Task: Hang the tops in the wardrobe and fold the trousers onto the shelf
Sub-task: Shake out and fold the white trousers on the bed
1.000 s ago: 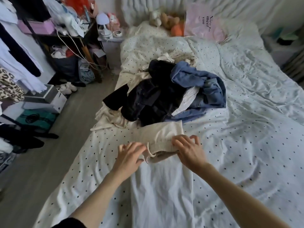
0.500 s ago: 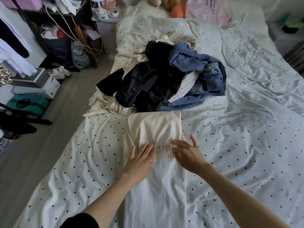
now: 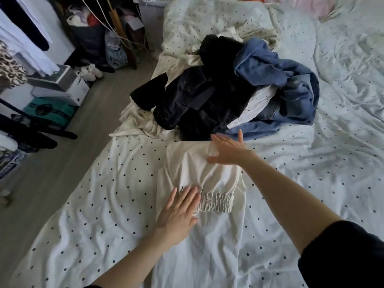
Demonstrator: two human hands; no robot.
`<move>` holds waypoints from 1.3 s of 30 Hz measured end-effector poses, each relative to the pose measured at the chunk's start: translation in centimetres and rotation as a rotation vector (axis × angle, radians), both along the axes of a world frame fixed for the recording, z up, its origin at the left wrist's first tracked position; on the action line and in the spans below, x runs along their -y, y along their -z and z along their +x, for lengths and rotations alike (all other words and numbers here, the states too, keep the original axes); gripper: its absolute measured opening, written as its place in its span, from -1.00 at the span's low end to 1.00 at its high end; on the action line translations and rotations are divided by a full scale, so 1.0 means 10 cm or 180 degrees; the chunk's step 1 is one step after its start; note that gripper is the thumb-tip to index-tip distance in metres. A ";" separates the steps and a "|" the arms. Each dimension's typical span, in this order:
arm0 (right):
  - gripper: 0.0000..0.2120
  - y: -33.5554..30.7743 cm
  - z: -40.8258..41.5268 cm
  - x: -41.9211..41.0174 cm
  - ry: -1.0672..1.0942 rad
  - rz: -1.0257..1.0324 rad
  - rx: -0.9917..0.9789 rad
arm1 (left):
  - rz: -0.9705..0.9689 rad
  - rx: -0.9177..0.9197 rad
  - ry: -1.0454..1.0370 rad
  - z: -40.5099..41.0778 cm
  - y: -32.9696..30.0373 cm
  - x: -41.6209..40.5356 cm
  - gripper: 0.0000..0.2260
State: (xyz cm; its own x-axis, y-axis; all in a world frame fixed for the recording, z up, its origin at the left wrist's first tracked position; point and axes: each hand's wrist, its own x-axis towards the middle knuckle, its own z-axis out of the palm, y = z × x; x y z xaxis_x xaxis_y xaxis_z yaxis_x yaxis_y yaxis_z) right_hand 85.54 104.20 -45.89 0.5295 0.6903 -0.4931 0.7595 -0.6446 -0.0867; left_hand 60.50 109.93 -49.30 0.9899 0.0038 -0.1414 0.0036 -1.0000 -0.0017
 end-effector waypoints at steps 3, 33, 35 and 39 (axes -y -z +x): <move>-0.24 -0.01 0.05 -0.04 0.0161 -0.0011 -0.0125 | 0.0088 -0.0346 -0.0123 0.04 -0.06 -0.01 -0.39; -0.70 -0.32 -2.97 1.53 0.0251 0.1673 0.1538 | -0.1085 0.1425 0.0436 -1.63 -0.48 0.28 -0.73; -0.68 -0.22 -3.12 1.64 0.0248 0.1609 0.1384 | -0.0947 0.1376 0.0154 -1.69 -0.53 0.33 -0.72; -0.48 0.01 -3.35 1.83 0.0057 0.1231 0.0852 | -0.0542 0.0599 -0.0359 -1.82 -0.42 0.53 -0.68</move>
